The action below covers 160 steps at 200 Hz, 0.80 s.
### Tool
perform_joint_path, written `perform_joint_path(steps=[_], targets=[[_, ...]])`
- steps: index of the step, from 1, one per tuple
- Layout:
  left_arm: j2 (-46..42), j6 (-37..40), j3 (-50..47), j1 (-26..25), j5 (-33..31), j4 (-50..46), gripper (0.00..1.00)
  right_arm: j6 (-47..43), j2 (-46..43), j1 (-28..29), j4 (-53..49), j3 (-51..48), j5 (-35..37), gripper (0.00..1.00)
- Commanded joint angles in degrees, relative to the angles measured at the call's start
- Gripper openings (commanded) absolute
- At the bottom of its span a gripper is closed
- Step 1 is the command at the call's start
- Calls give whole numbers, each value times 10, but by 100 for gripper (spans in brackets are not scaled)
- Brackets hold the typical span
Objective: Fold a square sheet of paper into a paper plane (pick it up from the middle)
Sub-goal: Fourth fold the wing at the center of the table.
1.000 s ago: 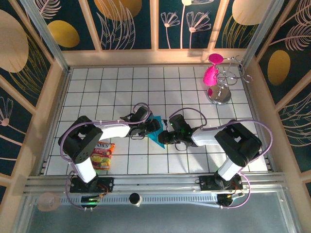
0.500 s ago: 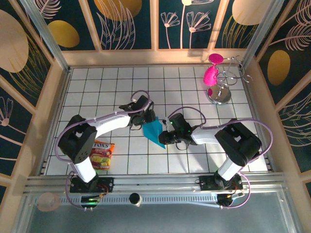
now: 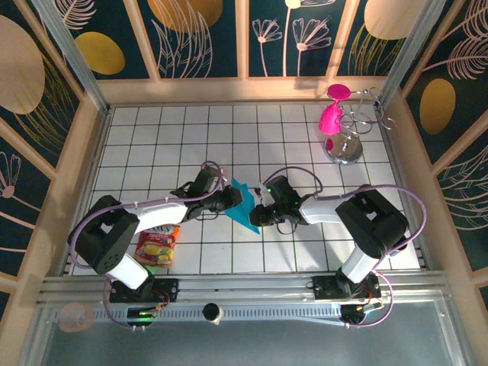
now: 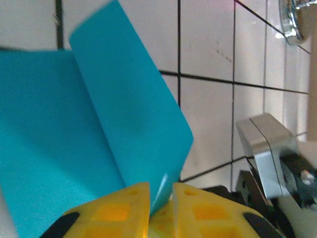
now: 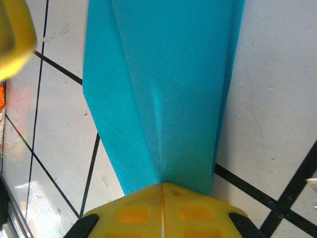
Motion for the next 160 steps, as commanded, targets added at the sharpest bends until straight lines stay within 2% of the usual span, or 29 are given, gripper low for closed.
perform_joint_path(steps=[1,30,84,160], targets=[[2,-37,-12,-3,64,105,16,-10,20,-2,-34,5,0,9],[28,-57,-13,-10,85,130,13,-8,23,-3,-33,4,-1,7],[97,-56,29,-14,78,73,12,-9,23,-3,-35,4,1,6],[109,-49,47,-13,-3,-17,11,-12,23,-2,-38,0,8,6]])
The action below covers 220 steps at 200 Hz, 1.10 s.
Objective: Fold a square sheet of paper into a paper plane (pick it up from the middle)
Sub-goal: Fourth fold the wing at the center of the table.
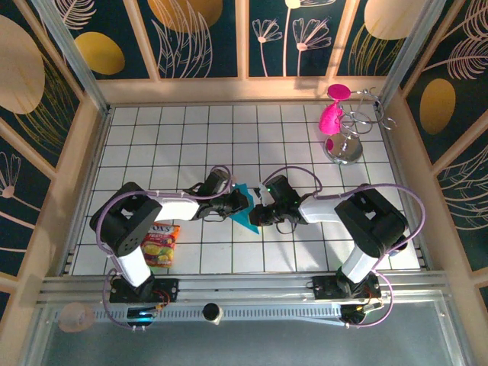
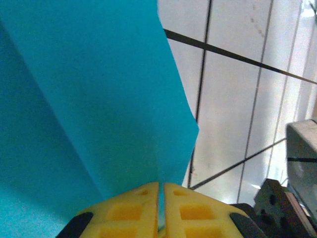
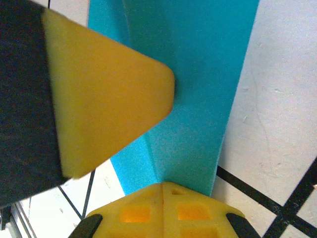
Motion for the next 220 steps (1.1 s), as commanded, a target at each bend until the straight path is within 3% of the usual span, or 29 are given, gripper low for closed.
perform_joint_path(steps=[1,162,201,220], targets=[[4,-2,15,-1,-35,-44,11,-12,18,-1,-37,-4,12,6],[16,-3,19,-1,-89,-99,9,-2,16,-2,-28,-15,13,7],[17,-4,13,0,-93,-99,8,32,-56,-16,-1,-15,-2,15],[15,-4,12,0,-94,-99,8,55,-113,-30,7,-23,23,20]])
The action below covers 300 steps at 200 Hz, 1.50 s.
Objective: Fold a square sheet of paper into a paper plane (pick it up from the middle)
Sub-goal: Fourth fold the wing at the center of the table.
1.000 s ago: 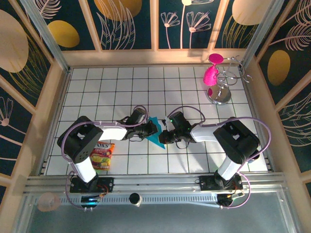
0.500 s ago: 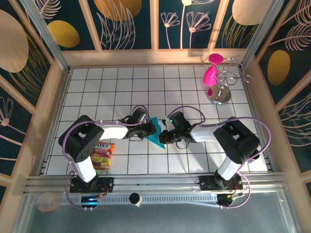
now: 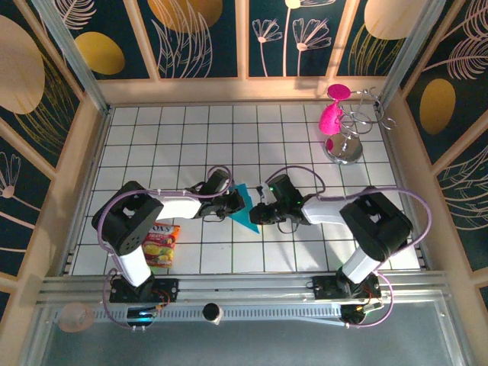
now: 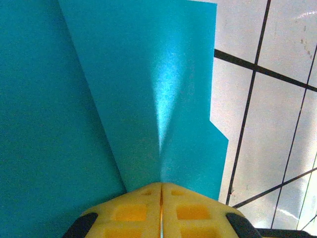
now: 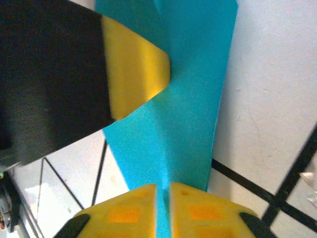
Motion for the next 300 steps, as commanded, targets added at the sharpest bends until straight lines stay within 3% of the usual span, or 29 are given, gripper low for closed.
perform_joint_path(steps=[1,36,93,159,300], targets=[[6,-5,-7,2,-31,-40,8,36,-76,-19,5,-10,23,20],[6,-5,-7,2,-29,-35,8,42,-115,-32,-7,-26,38,19],[-1,-8,-7,3,-28,-31,10,33,-75,16,-13,-23,6,13],[-6,-9,-7,2,-30,-37,11,12,-33,30,-22,-18,-25,10],[-31,-4,-1,2,-35,-59,11,-5,2,26,-40,-23,14,8]])
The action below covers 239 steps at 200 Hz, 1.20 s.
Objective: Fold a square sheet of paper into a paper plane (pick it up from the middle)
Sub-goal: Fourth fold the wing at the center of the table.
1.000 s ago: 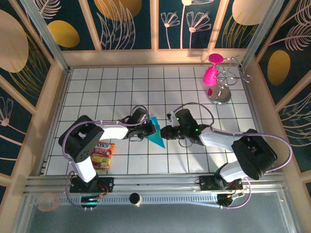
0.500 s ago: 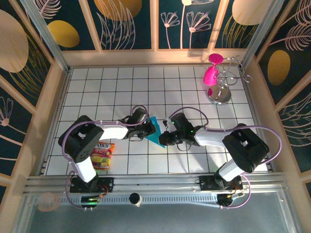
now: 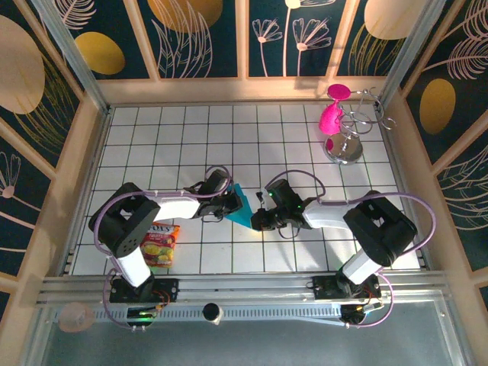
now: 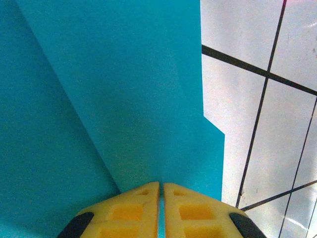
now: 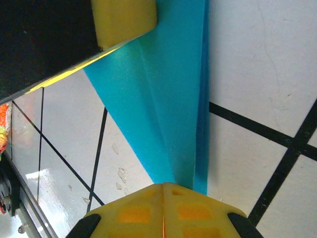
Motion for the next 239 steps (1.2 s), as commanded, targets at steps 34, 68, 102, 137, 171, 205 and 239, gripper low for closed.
perform_joint_path(steps=[34,68,102,137,171,205,239], targets=[[-15,7,3,2,-18,-38,12,-13,13,-5,-7,-8,10,8],[1,11,9,2,-21,-46,12,-16,-34,-6,-1,-5,8,11],[3,11,12,2,-25,-46,12,-28,-85,-14,-6,-19,78,27],[3,11,12,2,-23,-46,12,-73,-46,-8,-37,13,106,33],[-1,10,10,2,-25,-47,12,-98,-11,0,-39,37,85,33],[-3,10,6,2,-24,-44,12,-106,8,0,-33,42,61,29],[-5,10,5,2,-24,-45,12,-105,22,-1,-29,40,47,23]])
